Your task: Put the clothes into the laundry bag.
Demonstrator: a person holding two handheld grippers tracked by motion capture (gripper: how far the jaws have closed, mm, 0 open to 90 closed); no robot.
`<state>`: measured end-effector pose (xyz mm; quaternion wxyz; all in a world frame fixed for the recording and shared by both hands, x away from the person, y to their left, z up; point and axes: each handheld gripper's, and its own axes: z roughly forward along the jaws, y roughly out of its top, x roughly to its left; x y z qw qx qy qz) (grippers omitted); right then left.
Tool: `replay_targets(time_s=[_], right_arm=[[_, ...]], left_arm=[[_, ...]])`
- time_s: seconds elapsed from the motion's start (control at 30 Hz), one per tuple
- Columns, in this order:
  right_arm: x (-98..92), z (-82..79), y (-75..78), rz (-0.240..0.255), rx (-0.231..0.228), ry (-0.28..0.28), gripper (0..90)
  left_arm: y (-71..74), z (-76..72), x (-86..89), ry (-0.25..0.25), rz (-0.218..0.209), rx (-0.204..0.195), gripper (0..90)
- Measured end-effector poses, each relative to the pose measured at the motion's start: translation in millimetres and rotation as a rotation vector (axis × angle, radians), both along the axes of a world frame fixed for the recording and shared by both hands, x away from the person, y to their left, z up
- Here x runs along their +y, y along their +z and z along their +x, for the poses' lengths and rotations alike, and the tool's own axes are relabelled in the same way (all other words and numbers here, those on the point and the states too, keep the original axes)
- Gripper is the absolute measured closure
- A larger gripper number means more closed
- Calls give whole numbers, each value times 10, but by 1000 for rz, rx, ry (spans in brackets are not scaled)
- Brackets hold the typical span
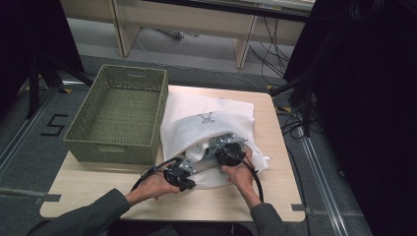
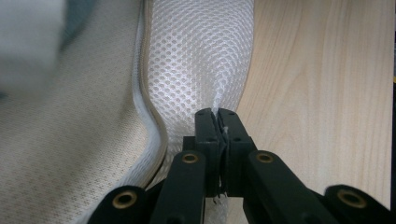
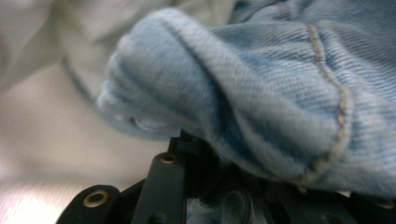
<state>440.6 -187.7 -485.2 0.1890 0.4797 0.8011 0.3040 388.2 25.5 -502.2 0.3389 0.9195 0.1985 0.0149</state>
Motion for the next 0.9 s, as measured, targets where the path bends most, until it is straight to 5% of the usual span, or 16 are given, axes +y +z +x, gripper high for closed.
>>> replay_targets(time_s=[0.2,0.23,0.27,0.33,0.53,0.7,0.8,0.83,0.9], right_arm=[[-41,349,-35,3,-44,-82,756],[-78,420,-64,-8,-85,-69,748],[-72,426,-56,11,-50,-86,740],[-91,440,-60,28,-56,-81,707],[-191,190,131,2,-6,-4,528],[-281,-117,398,24,-29,53,471],[-321,-278,538,23,-97,88,471],[-334,-298,591,31,-164,101,465],[-335,-295,661,32,-220,123,445]], left_arm=[[2,-3,7,-12,1,-4,868],[5,-4,7,-13,4,-6,867],[9,-4,9,-15,10,-9,866],[14,-1,12,-12,16,-4,862],[13,3,21,-8,11,4,850],[17,-1,18,-12,17,-2,844],[18,-5,15,-15,19,-5,841],[19,-5,14,-15,20,-5,841],[18,0,15,-17,20,-3,840]])
